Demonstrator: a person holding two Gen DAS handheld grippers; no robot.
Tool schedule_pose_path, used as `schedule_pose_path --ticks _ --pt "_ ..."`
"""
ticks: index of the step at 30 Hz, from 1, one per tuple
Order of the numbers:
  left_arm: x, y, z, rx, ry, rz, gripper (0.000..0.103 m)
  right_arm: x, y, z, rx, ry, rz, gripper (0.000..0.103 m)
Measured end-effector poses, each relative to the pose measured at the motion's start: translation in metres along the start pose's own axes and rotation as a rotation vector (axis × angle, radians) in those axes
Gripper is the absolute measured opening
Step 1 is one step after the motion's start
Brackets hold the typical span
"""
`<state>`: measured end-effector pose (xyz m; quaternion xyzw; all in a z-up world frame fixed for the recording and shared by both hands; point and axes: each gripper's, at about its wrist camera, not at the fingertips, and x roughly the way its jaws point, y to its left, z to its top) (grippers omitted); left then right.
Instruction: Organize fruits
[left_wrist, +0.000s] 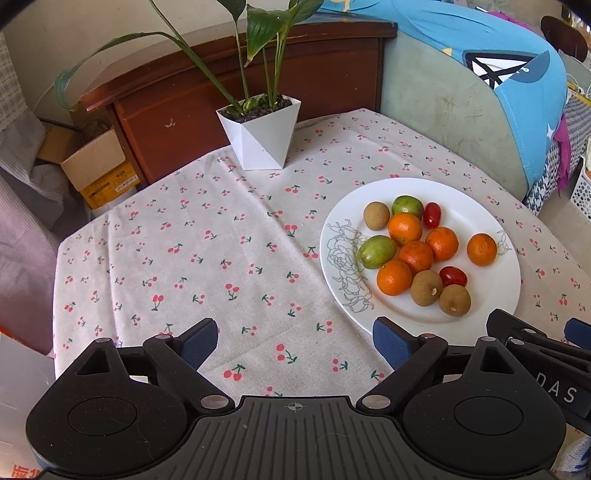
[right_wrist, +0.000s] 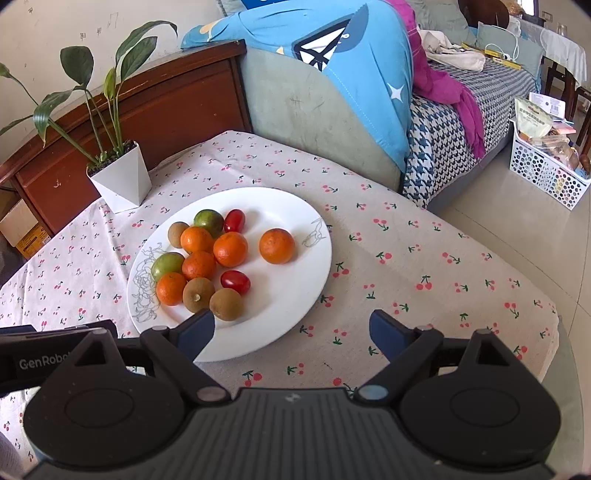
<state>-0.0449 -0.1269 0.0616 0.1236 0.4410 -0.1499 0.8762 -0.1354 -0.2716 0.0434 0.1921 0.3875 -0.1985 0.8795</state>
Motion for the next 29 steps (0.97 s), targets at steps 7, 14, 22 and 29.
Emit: schedule_pose_path --ticks 7,14,22,29 --pt "0.0036 -0.0004 0.0014 0.001 0.001 0.005 0.092 0.0016 0.0009 0.0010 -0.006 0.002 -0.003 0.091" --pt "0.0076 -0.0002 0.0006 -0.003 0.011 -0.001 0.092 0.0030 0.0014 0.0018 -0.009 0.006 -0.003 0.091" --pt "0.0090 -0.0001 0.0007 -0.009 0.018 -0.003 0.092 0.0032 0.0020 0.0022 -0.015 0.000 -0.004 0.091" --pt "0.0070 0.0025 -0.0001 -0.012 0.008 -0.001 0.092 0.0027 0.0035 0.0010 -0.019 -0.004 0.009 0.091"
